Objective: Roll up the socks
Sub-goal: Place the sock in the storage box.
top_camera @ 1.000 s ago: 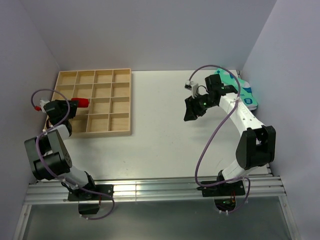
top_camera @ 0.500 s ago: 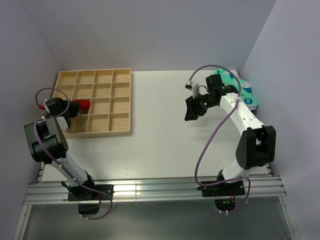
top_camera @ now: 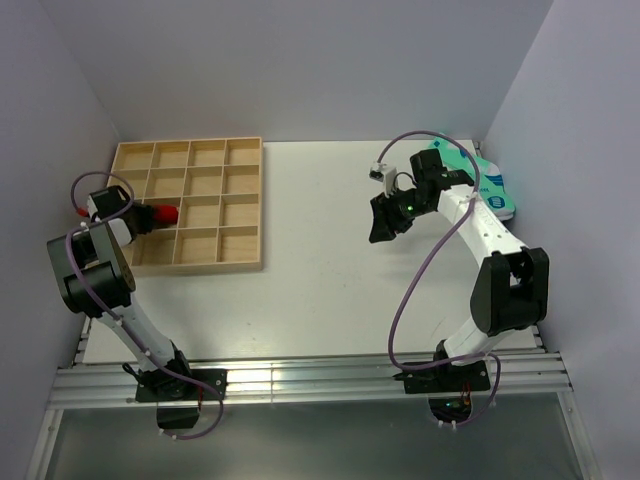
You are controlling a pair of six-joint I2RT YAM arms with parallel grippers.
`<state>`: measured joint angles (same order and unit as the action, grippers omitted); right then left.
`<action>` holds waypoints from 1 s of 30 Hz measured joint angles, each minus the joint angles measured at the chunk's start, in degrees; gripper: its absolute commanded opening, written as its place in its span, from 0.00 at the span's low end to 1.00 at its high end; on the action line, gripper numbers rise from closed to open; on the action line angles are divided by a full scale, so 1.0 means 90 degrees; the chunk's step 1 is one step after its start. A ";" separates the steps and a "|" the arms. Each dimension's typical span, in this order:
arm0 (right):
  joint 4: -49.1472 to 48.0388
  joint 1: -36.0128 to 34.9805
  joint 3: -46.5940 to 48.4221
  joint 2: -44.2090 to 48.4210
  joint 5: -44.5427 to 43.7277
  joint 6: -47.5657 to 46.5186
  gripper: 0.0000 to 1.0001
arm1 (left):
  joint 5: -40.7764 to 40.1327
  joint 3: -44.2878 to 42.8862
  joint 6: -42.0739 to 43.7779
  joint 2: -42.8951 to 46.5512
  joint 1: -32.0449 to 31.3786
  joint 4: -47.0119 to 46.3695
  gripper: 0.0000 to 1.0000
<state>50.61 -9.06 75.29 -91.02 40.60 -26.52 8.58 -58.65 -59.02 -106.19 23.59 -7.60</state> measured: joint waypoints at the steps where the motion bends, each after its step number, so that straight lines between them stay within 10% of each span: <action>1: 0.0000 0.0000 0.0000 -0.0012 0.0000 0.0000 0.56 | -0.0029 -0.0085 0.0005 -0.0046 0.0000 0.0100 0.00; 14: 0.0146 0.0002 0.0029 -0.0199 0.0027 -0.0063 0.56 | -0.0437 -0.0848 0.0102 -0.0262 -0.0124 0.1275 0.40; 30: 0.0478 0.0078 0.0185 -0.0471 0.0117 -0.0245 0.56 | -0.0726 -0.1273 0.0155 -0.0228 -0.0313 0.2072 0.55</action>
<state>54.92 -8.36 76.95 -95.26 41.65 -28.73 2.04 -70.11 -57.63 -108.25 20.78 11.05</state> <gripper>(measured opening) 0.557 0.540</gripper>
